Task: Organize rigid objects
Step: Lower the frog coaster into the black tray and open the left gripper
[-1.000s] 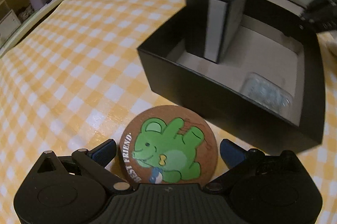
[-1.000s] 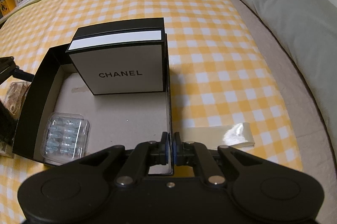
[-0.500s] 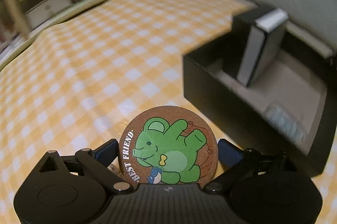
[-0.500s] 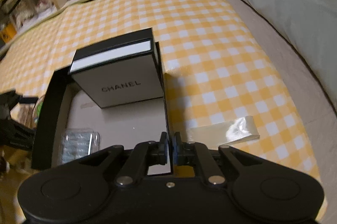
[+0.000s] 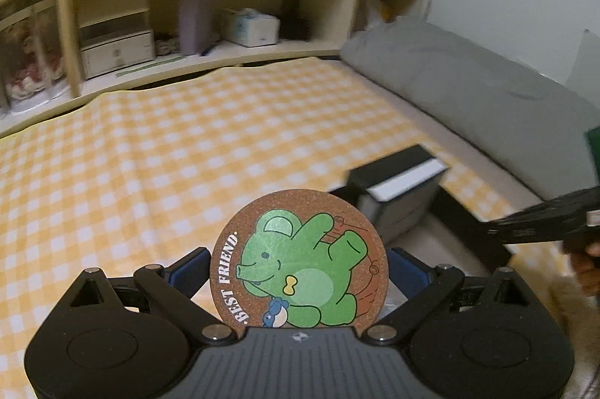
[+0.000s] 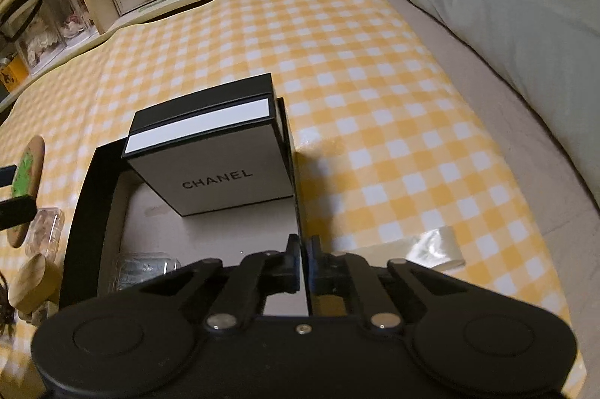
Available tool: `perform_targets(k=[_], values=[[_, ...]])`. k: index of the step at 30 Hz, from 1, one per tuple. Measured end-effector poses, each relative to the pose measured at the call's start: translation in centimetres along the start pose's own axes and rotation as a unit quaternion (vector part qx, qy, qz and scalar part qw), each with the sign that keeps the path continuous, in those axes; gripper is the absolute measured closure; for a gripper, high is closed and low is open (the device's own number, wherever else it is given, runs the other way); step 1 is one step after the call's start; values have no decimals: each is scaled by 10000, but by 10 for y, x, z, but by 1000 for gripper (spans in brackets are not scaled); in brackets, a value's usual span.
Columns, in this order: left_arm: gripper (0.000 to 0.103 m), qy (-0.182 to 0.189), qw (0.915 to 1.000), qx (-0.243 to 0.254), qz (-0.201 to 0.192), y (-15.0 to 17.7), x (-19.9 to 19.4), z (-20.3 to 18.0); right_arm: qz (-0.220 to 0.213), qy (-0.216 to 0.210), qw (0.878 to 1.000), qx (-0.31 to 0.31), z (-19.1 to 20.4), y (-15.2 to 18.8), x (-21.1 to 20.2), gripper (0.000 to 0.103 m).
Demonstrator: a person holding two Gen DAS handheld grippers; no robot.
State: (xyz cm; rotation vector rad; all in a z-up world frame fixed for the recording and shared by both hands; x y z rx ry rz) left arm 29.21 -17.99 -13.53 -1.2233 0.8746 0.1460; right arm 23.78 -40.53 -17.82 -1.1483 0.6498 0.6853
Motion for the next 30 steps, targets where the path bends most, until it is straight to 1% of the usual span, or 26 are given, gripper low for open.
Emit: perform_targets(k=[4, 7, 10, 13, 16, 21, 26, 28, 30], values=[[4, 213, 9990, 386, 116, 4, -2, -44, 13, -15, 10000, -35, 0, 0, -1, 99], [4, 198, 9972, 687, 215, 15, 8, -74, 33, -33, 10000, -23, 1, 1, 0, 99], [4, 261, 9966, 697, 348, 20, 20, -95, 39, -50, 10000, 4, 0, 1, 0, 99], [4, 253, 9963, 726, 393, 20, 31, -113, 45, -59, 10000, 14, 0, 1, 0, 99], [4, 287, 9962, 691, 448, 21, 40, -119, 62, -93, 9999, 76, 0, 1, -1, 98], [4, 269, 9949, 818, 524, 24, 54, -129, 109, -136, 9997, 161, 2, 3, -1, 98], [4, 309, 9952, 768, 526, 27, 65, -136, 114, -144, 9996, 196, 3, 4, -1, 98], [4, 393, 9954, 729, 472, 26, 68, -139, 120, -149, 9996, 194, 2, 3, -1, 98], [4, 572, 9952, 655, 441, 26, 69, -144, 123, -146, 9996, 188, 2, 4, -1, 98]])
Point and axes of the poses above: each gripper's, at about its wrist camera, not at the fingertips, and x roughly the way its jaws point, z to its left, y to its underside, the point moved 10 cm from there along x, roughly the way its jaws point, and after that the axes turned 14 degrees about -y, right-handed, at the moved point
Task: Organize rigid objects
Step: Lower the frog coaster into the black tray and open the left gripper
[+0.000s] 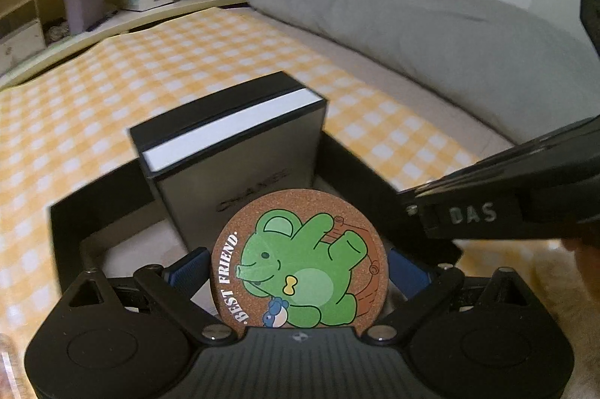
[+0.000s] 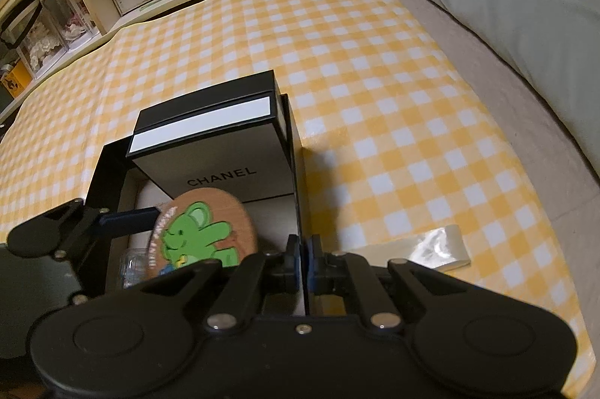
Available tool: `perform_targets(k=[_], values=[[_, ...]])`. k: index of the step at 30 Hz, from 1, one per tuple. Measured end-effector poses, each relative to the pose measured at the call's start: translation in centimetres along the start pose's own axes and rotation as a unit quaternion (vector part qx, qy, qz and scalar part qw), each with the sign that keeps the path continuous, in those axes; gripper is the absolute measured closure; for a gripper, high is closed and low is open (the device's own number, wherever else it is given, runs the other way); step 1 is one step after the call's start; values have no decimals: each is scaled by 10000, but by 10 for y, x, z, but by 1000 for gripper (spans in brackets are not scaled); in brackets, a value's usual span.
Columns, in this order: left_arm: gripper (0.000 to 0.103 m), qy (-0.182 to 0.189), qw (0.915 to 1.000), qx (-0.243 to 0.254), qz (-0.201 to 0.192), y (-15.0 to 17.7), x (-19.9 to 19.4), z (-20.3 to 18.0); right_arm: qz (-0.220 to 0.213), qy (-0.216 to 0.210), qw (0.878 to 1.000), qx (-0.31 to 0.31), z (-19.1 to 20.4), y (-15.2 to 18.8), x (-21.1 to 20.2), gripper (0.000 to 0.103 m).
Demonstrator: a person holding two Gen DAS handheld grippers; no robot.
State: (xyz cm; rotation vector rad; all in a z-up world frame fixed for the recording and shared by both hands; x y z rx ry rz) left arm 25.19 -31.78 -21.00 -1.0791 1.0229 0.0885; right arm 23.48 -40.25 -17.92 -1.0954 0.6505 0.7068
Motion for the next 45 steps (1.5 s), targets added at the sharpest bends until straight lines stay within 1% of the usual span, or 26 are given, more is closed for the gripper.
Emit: perform_targets(k=[2, 6, 10, 12, 13, 14, 15, 16, 17, 19, 20, 24, 26, 28, 30, 34, 37, 40, 42, 44, 45], values=[[3, 112, 9999, -66, 75, 2, 2, -2, -1, -3, 10000, 6, 0, 0, 0, 98], [1, 73, 9994, -241, 228, 7, 1, 9, 1, -17, 10000, 15, 0, 0, 0, 98], [1, 35, 9990, -385, 241, 8, -8, 28, 4, -7, 10000, 7, 0, 0, 0, 98], [4, 24, 9990, -396, 219, 8, -13, 36, 3, -9, 10000, 7, 0, 0, 0, 98], [13, -24, 9991, -360, 214, 8, -16, 41, 1, -15, 10000, 18, 0, 0, 0, 98], [24, -77, 9991, -314, 260, 10, -17, 45, 3, -8, 10000, 11, 0, 0, 0, 98], [29, -134, 9989, -305, 325, 11, -17, 49, 3, -6, 10000, 8, 0, 0, 0, 98], [37, -183, 9986, -328, 383, 13, -17, 53, 5, -2, 10000, 4, 0, 0, 0, 98], [42, -223, 9983, -332, 434, 15, -18, 57, 5, -1, 10000, 5, 0, 0, 0, 98], [50, -337, 9981, -198, 483, 17, -18, 61, 4, -7, 10000, 9, 0, 0, 0, 98], [51, -370, 9980, -112, 507, 18, -19, 61, 5, -11, 10000, 6, 0, 1, 0, 98], [51, -549, 9954, 338, 707, 22, -13, 49, 9, 5, 10000, -2, 0, 0, 0, 98], [47, -509, 9949, 426, 766, 20, -7, 41, 11, 14, 10000, -8, 0, 0, 0, 98], [47, -408, 9943, 544, 827, 18, -3, 32, 24, 22, 10000, -23, 1, 1, 1, 98], [47, -299, 9940, 500, 924, 16, 1, 26, 29, 19, 10000, 5, 0, 2, 1, 98], [48, -165, 9939, 443, 996, 13, 6, 19, 40, 11, 10000, 11, 1, 2, 1, 98], [49, -143, 9944, 397, 966, 14, 3, 18, 25, -15, 10000, 40, 0, 1, 1, 98], [47, -110, 9957, 277, 880, 13, -8, 21, 16, -24, 10000, 54, 0, 1, 1, 98], [39, -154, 9964, 161, 819, 9, -18, 25, 14, -18, 10000, 52, 0, 1, 0, 98], [27, -187, 9973, 57, 712, 4, -31, 29, 12, -21, 10000, 64, 0, 1, 1, 98], [25, -206, 9976, 32, 653, 2, -38, 30, 11, -18, 10000, 57, 0, 1, 1, 98]])
Point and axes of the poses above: each gripper's, at about its wrist camera, not at the fingertips, and x roughly the way its jaws point, z to its left, y to its underside, the point moved 10 cm from there along x, roughly the way its jaws point, and after that the axes turned 14 degrees about -y, right-handed, at the moved point
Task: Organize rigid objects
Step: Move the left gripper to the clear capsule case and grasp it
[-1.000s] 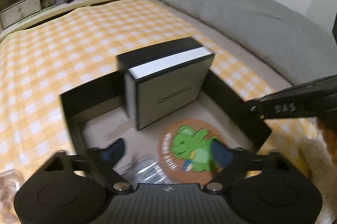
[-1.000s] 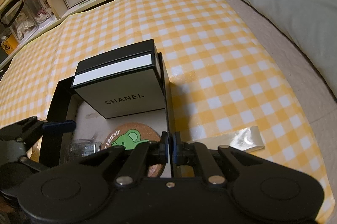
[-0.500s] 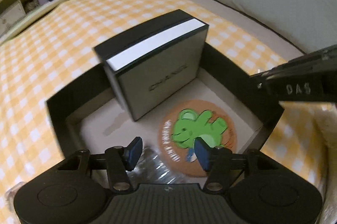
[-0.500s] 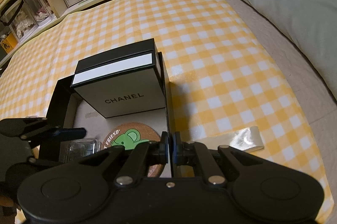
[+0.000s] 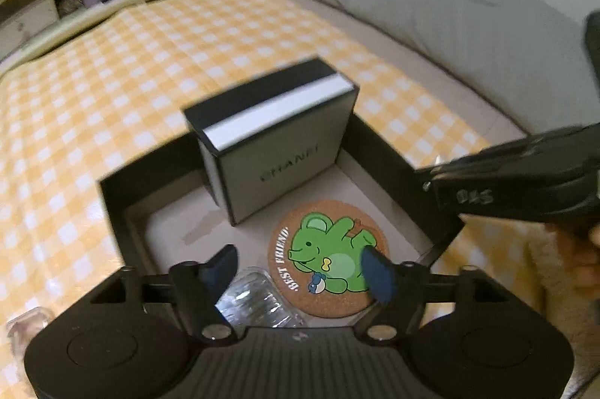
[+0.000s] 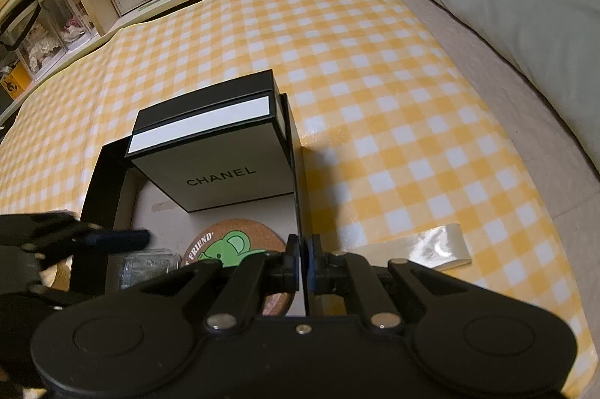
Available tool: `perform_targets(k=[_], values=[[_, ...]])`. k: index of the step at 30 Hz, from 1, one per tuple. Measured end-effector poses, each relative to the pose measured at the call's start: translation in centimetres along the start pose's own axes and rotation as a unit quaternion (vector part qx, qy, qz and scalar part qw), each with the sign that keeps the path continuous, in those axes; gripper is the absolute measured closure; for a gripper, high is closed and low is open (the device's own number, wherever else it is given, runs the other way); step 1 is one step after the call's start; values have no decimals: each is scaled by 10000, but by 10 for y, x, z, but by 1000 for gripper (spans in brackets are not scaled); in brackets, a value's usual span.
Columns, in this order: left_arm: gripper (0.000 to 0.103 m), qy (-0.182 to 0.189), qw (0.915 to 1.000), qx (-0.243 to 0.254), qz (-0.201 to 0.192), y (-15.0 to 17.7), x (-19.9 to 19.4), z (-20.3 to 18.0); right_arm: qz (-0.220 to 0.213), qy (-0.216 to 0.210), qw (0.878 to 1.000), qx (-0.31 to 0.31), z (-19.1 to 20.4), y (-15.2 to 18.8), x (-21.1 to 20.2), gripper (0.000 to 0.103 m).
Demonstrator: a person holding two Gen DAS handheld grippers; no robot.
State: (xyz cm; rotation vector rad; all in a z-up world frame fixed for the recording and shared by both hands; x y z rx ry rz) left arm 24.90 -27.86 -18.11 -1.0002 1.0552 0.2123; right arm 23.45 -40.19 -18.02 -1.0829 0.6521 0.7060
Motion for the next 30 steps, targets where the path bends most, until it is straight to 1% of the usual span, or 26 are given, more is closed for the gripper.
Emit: perform_targets(k=[2, 3, 5, 7, 14, 20, 25, 28, 30], values=[[17, -41, 9999, -34, -127, -1, -17, 5, 2, 1, 10000, -4, 0, 0, 0, 98], [16, -61, 9998, -46, -177, -2, -24, 6, 0, 5, 10000, -10, 0, 0, 0, 98], [6, -121, 9995, -91, -273, -2, -40, 10, -1, 18, 10000, -24, 0, 0, 0, 98], [2, -222, 9989, -165, -385, -1, -56, 15, 1, 38, 10000, -56, 0, 0, 0, 98], [0, -504, 9964, -198, -655, 10, -104, 34, -9, 56, 9999, -146, -1, -1, 0, 98], [0, -725, 9913, -626, -898, 22, -138, 61, -5, 101, 9997, -210, 1, 1, 0, 99], [0, -1034, 9815, -1239, -1026, 31, -151, 100, -9, 102, 9996, -270, 1, 0, 0, 99], [0, -1236, 9711, -1778, -1007, 37, -151, 133, 7, 133, 9994, -335, 2, 0, 0, 99], [0, -1415, 9621, -2112, -992, 42, -148, 156, 15, 148, 9993, -332, 2, 0, 0, 99]])
Point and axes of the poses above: each gripper's, at about its wrist camera, not at the fingertips, and x roughly the way its jaws point, z to its left, y to its underside, the point moved 10 cm from there along x, roughly the way its jaws point, and after that the axes turned 14 degrees about -y, right-handed, at the moved point
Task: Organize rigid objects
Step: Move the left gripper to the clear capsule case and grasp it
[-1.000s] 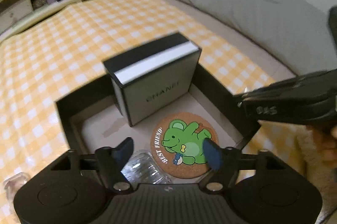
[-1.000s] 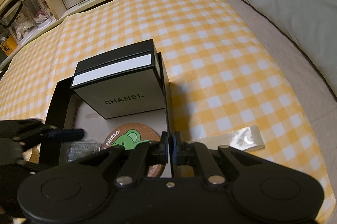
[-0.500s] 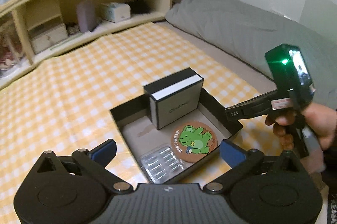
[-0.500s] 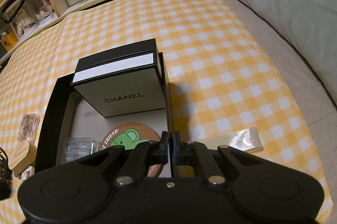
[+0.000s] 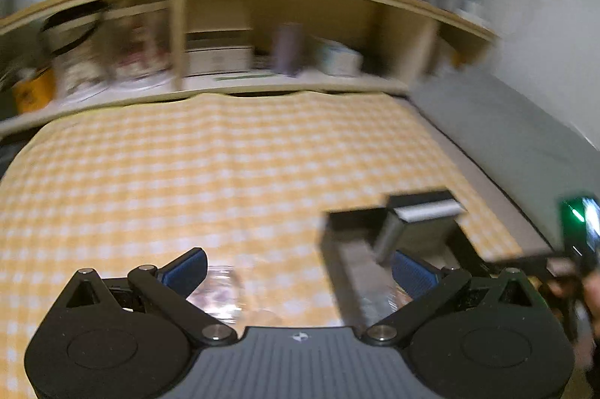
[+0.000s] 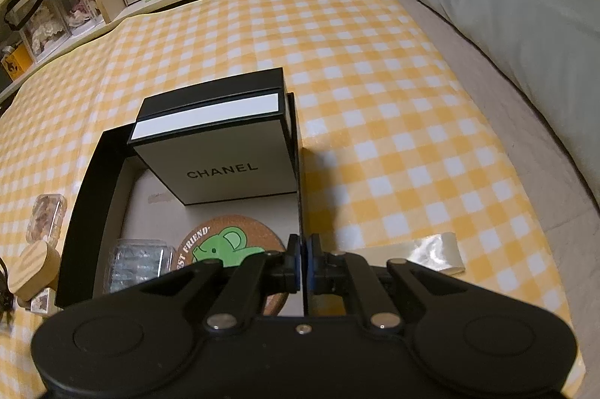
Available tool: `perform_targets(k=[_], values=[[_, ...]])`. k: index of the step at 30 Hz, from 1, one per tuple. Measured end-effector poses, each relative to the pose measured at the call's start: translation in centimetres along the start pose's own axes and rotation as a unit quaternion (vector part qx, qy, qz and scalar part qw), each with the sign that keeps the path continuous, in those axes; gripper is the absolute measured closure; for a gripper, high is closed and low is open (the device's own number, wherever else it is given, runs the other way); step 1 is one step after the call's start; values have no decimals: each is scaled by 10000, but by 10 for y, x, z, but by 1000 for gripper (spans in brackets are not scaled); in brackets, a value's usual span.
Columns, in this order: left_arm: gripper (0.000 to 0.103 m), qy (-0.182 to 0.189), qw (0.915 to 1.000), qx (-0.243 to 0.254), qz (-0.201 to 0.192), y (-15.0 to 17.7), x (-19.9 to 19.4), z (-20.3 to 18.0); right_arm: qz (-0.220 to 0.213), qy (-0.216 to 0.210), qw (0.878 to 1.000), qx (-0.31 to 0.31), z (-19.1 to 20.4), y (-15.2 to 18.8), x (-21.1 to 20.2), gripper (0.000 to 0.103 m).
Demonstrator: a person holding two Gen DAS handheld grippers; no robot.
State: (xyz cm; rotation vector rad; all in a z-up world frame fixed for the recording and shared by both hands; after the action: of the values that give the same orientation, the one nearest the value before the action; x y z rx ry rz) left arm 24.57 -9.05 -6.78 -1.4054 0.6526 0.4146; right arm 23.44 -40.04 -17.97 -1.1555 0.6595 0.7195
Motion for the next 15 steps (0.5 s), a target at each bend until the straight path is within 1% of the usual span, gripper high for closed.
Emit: perform_targets(k=[3, 7, 9, 15], values=[[0, -362, 9985, -409, 90, 0, 19, 30, -1, 13, 10000, -1, 0, 0, 0, 99], [0, -672, 9935, -821, 414, 10, 53, 57, 4, 55, 10000, -59, 1, 1, 1, 99], [0, -790, 9915, -883, 534, 16, 70, 65, 35, 84, 9999, -128, 2, 3, 2, 99], [0, -956, 9894, -758, 793, 36, 114, 69, 132, 167, 9996, -204, 1, 5, 3, 100]])
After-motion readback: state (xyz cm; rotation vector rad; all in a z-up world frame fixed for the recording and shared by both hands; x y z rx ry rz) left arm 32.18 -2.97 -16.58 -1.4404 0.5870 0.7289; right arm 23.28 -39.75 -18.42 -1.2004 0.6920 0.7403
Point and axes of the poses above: each gripper's, at about its wrist camera, not at the fingertips, and x roughly the way its jaws point, z to its left, y to its underside, the point moved 10 cm from there along x, roughly the way its jaws point, and after that the axes turned 14 degrees about -y, right-handed, at the moved point
